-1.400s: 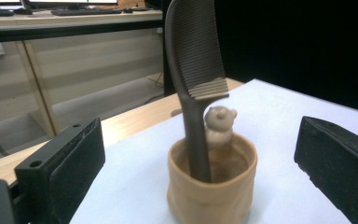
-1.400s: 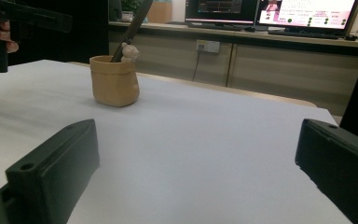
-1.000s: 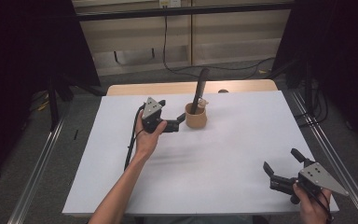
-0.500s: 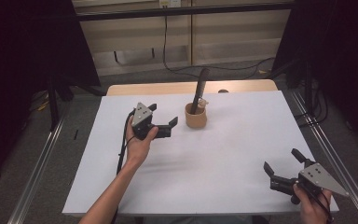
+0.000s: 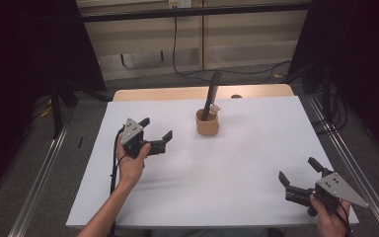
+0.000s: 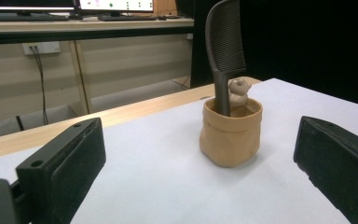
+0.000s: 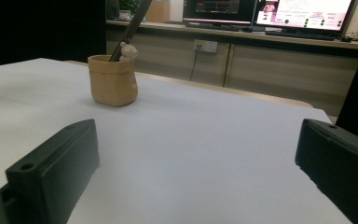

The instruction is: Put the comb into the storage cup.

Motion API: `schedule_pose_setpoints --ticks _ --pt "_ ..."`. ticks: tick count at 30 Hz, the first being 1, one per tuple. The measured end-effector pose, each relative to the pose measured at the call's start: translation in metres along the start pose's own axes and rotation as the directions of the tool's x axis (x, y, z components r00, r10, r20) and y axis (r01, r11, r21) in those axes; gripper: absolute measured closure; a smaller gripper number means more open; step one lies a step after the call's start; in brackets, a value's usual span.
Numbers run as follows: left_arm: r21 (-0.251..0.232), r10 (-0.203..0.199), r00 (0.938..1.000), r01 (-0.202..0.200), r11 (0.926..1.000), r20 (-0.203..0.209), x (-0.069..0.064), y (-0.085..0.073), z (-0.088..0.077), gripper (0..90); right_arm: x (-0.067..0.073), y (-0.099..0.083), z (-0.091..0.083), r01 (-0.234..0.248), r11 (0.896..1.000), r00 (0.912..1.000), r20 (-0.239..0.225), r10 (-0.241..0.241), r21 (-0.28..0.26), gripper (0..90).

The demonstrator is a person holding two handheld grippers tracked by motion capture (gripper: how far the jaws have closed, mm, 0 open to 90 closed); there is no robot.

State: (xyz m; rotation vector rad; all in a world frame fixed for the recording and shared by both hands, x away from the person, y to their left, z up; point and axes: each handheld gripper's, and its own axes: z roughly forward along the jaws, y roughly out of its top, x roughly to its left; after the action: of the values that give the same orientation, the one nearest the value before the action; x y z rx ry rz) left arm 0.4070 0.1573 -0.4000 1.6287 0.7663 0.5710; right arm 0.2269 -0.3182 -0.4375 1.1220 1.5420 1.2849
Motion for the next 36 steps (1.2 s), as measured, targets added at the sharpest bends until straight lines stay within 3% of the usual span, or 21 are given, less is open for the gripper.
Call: schedule_pose_setpoints --ticks 8,13,20,26,31,36 --pt "0.006 0.034 0.9993 -0.034 0.9994 -0.012 -0.004 -0.006 -0.022 2.3 0.001 0.000 0.001 0.000 1.000 1.0000 -0.002 0.000 0.002 0.0" --pt "0.013 0.015 0.9993 -0.015 0.9998 -0.033 -0.004 -0.010 -0.032 2.3 0.001 0.000 0.001 -0.001 1.000 1.0000 -0.003 0.001 0.003 0.0" --pt "0.006 0.036 0.9981 -0.036 0.9993 -0.050 -0.004 -0.016 -0.050 2.2 0.001 0.000 0.001 0.001 1.000 1.0000 -0.001 -0.001 0.003 0.0" --pt "-0.011 -0.012 0.9972 0.011 0.9999 -0.073 0.002 -0.022 -0.064 2.2 0.001 0.000 0.002 0.000 1.000 1.0000 0.001 0.000 0.003 0.0" --pt "-0.027 0.013 0.9967 -0.015 0.9995 -0.080 0.001 -0.025 -0.074 1.8 0.001 0.000 0.001 0.004 1.000 1.0000 0.004 -0.004 0.001 0.0" --pt "-0.032 0.003 0.9956 -0.006 0.9995 -0.094 -0.001 -0.029 -0.086 1.8 0.000 0.000 0.001 0.000 1.000 1.0000 0.009 0.000 0.003 0.0"
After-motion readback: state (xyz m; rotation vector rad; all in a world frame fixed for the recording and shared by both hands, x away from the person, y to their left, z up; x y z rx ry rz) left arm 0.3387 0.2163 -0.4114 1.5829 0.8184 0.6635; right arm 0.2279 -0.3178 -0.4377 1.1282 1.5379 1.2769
